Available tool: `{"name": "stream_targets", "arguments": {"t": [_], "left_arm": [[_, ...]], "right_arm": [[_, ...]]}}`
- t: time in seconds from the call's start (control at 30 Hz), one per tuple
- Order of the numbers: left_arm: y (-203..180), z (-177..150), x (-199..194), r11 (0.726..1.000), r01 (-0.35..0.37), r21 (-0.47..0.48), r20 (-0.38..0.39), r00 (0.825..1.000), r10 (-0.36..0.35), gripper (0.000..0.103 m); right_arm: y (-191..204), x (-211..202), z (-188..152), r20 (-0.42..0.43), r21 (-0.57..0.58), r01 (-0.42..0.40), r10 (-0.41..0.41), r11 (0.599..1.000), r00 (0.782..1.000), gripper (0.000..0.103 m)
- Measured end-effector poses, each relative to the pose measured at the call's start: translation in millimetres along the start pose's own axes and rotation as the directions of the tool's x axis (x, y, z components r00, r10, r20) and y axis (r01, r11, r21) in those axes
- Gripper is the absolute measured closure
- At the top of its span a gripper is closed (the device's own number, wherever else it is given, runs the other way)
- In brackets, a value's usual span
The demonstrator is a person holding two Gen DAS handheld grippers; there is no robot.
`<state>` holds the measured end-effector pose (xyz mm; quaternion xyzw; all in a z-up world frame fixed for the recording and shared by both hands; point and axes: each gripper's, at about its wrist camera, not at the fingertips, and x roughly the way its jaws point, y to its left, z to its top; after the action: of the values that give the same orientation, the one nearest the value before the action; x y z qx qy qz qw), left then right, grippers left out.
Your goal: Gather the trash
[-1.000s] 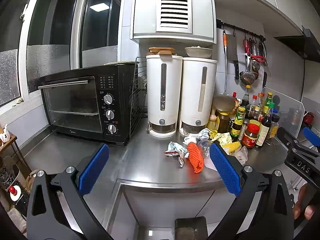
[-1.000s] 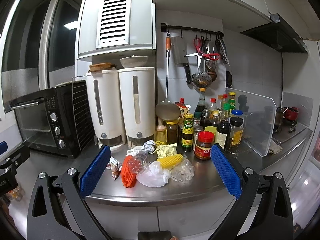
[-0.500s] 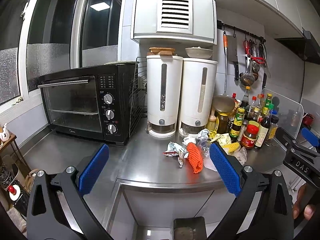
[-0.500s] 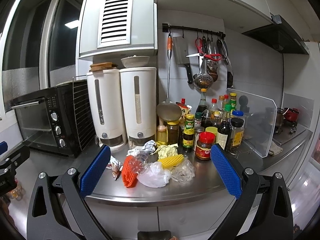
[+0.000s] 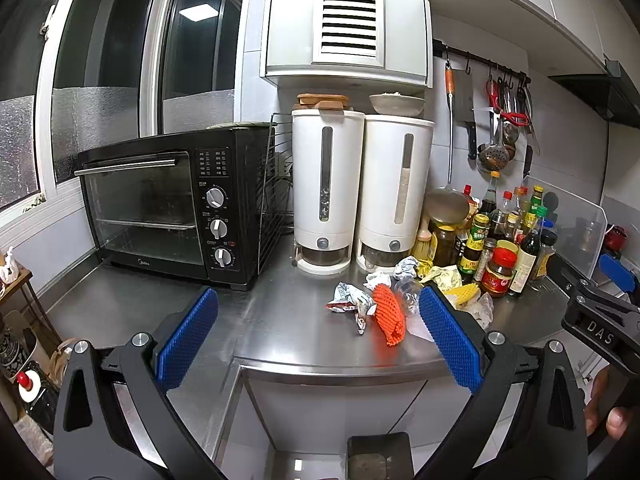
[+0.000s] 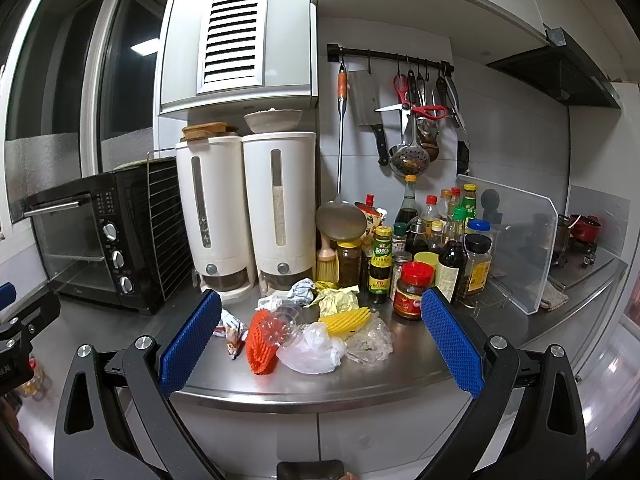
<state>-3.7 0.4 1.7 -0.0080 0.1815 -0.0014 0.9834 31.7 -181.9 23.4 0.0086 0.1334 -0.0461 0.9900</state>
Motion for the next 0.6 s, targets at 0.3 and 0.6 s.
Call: {"name": "stream_targets", "arguments": {"t": [0.3, 0.6], "left_arm": [[-1.9, -0.5, -0.3, 1.0, 0.002, 0.002, -0.005, 1.0, -0.001, 0.008], [-0.3, -1.2, 3.8, 1.0, 0.003, 0.001, -0.013, 1.0, -0.003, 0.008]], "right_arm": [[2.3, 3.7, -1.2, -0.005, 0.001, 0.0, 0.0, 1.0, 1.0, 0.003], [2.0, 5.9, -2.3, -0.005, 0.007, -0.004, 0.004, 1.0, 1.0, 0.003]]}}
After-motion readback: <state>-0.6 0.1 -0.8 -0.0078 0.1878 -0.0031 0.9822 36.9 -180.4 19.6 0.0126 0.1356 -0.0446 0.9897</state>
